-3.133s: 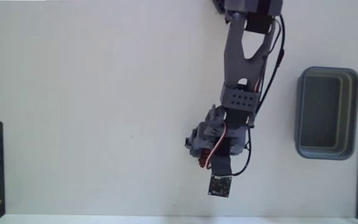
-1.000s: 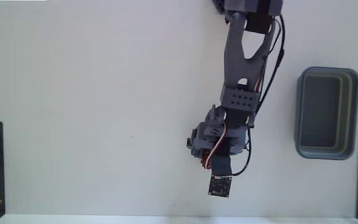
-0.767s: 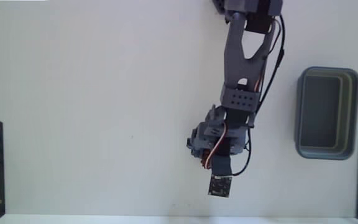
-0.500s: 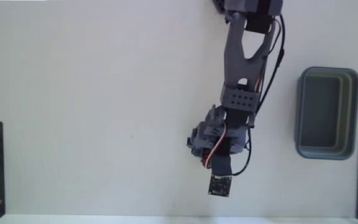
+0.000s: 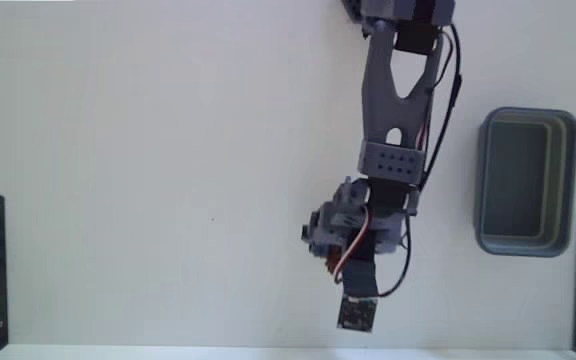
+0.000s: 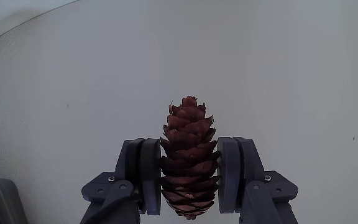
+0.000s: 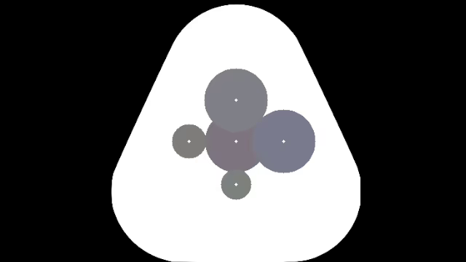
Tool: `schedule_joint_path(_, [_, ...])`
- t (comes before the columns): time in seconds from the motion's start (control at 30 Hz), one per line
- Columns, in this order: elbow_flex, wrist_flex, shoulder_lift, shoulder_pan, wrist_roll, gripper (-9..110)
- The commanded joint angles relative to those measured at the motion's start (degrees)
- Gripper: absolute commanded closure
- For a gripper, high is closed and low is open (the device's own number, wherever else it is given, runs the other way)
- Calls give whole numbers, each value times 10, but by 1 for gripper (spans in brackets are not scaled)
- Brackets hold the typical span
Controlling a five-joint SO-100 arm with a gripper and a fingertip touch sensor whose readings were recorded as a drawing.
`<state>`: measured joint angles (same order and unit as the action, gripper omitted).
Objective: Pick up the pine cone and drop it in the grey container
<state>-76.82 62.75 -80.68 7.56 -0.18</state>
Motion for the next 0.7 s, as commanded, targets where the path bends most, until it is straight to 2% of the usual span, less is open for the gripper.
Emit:
schedule_joint_path(0.0, [66,40,-19,9,2,54])
schedule_joint_path(0.5, [339,238,56,9,2,54])
schedule_joint_path(0.67, [358,250,63,9,2,54])
